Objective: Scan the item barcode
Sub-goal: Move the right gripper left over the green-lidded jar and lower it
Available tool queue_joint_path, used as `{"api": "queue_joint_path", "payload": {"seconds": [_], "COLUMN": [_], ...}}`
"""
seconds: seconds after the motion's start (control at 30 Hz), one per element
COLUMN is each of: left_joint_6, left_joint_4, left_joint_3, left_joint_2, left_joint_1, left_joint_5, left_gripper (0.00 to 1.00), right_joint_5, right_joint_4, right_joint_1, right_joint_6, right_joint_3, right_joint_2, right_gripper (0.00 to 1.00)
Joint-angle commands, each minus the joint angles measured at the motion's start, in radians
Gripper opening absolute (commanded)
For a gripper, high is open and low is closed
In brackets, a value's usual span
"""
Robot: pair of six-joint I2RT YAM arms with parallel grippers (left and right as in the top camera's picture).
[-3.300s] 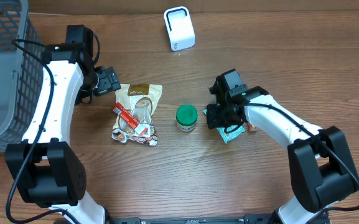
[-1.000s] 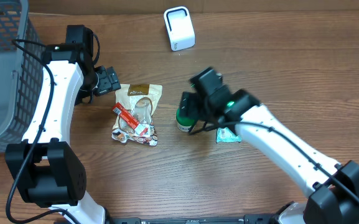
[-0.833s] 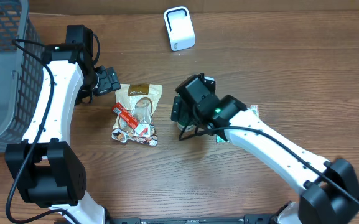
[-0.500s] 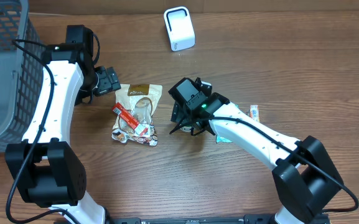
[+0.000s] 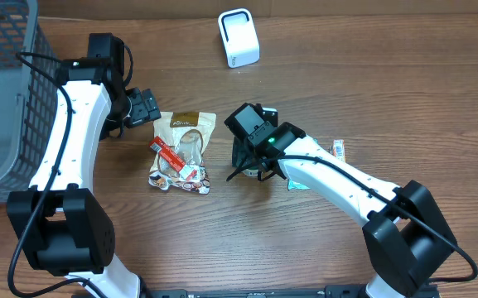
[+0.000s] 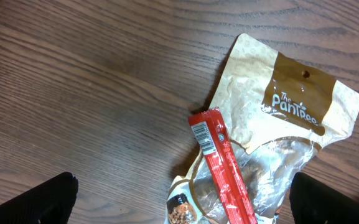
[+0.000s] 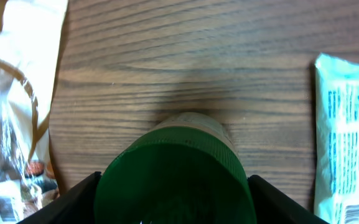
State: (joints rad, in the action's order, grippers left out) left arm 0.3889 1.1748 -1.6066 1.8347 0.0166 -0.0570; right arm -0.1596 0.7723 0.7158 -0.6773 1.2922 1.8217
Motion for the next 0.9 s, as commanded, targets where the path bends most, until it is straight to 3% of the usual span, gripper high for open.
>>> {"api": "queue_joint_path", "payload": {"seconds": [0.0, 0.17, 0.33, 0.67, 0.87], "left_joint_6": [-0.015, -0.015, -0.015, -0.015, -0.015], "left_joint_4": [-0.002, -0.002, -0.002, -0.002, -0.002], "left_joint_3": [-0.017, -0.016, -0.016, -0.017, -0.017], "left_joint_2": [-0.006, -0.006, -0.006, -0.006, -0.006], "left_joint_1": [0.0, 0.0, 0.0, 0.0, 0.0], "left_joint_5": [-0.005, -0.005, -0.005, -0.005, -0.005], "left_gripper": [1.0, 1.0, 1.0, 1.0, 1.0], "right_joint_5": [0.004, 0.003, 0.003, 0.003, 0.003], "right_joint_4": [0.017, 0.08, 0.075, 0.135, 0.149], "right_joint_1": [0.003, 0.003, 0.003, 0.003, 0.003], "right_joint_6": [0.208, 0.454, 0.454, 0.014, 0.003], "right_joint_3": [0.018, 0.018, 0.019, 0.054, 0.054], "right_joint_2": [0.008, 0.008, 0.008, 0.008, 0.008], "right_gripper": [0.67, 0.77, 1.0, 0.95, 0.84]}}
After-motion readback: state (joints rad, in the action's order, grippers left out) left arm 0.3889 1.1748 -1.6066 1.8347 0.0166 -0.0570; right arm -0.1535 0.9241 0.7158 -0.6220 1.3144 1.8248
